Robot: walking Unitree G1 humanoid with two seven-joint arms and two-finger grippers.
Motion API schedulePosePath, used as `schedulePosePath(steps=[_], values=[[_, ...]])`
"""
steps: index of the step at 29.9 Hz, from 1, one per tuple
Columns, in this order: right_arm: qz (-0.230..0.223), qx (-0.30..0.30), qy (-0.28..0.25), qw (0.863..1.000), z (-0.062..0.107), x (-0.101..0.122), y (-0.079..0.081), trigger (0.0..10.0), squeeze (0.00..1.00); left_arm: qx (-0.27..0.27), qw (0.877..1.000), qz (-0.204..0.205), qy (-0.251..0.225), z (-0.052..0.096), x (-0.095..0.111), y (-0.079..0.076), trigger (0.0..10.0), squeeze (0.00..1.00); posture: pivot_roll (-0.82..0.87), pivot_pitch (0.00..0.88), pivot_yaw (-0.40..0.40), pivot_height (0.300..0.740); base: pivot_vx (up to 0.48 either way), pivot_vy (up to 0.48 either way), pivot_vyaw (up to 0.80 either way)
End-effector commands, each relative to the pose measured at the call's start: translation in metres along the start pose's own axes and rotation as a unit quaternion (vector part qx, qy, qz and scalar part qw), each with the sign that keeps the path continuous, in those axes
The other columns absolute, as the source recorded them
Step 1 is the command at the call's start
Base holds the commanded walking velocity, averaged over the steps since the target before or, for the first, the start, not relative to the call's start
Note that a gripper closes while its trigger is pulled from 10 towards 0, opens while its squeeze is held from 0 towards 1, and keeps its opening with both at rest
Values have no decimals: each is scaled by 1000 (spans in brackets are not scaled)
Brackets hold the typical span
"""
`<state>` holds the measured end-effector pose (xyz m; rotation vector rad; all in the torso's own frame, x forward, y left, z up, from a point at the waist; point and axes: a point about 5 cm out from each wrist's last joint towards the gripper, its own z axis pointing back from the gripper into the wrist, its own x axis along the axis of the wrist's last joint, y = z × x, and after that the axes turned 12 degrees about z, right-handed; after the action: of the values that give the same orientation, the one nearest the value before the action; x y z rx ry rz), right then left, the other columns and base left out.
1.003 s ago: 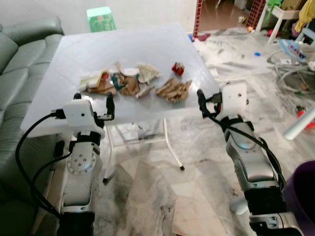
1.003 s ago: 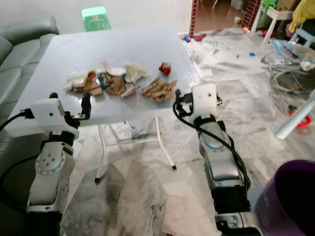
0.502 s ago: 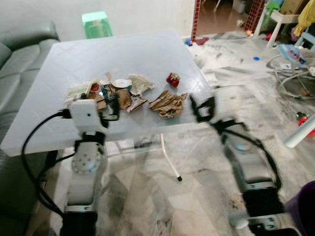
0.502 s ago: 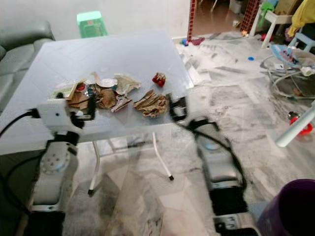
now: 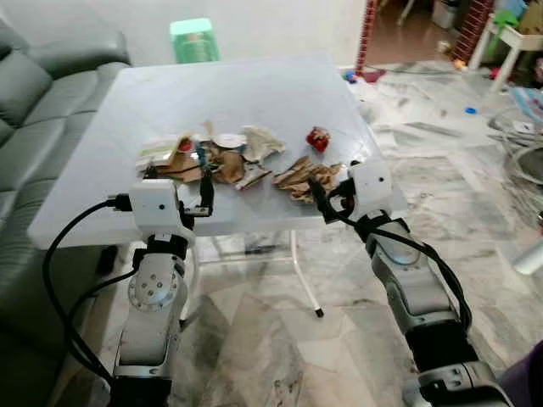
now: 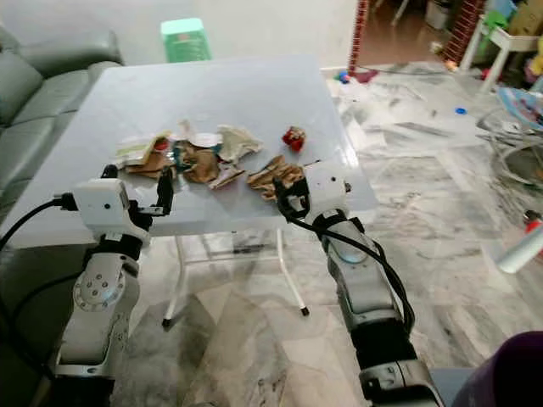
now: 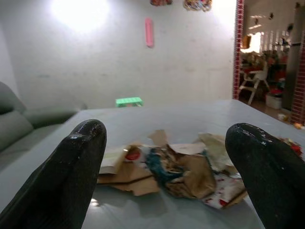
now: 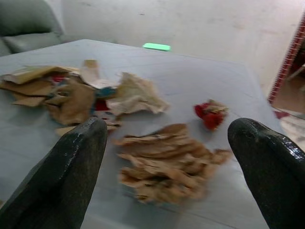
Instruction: Picking trash to rubbish bin
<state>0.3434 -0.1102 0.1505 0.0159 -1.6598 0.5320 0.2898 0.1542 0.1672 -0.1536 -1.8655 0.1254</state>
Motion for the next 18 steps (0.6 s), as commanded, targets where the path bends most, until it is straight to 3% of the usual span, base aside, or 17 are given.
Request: schedulePosePath(steps=[1,5,12,14,18], values=[[3,10,-10,1000,-7,4,1,10000,0,-5,1000,-14,-2,4,2,1,10000,0,59,44,32,740,0,0,0],[24,-2,-1,1000,-16,0,-4,10000,0,-26,999,-41,8,20,-2,0,10000,0,83,53,21,740,0,0,0],[61,-35,51,996,-26,-13,-17,10000,0,-25,997,-44,52,58,-12,4,10000,0,124,83,-1,740,0,0,0],[68,-39,66,995,-27,-20,-20,10000,0,-47,996,-35,74,72,-14,0,10000,0,137,97,-6,740,0,0,0],[71,-38,77,994,-29,-24,-20,10000,0,-68,994,-23,88,77,-15,-4,10000,0,139,103,-9,740,0,0,0]])
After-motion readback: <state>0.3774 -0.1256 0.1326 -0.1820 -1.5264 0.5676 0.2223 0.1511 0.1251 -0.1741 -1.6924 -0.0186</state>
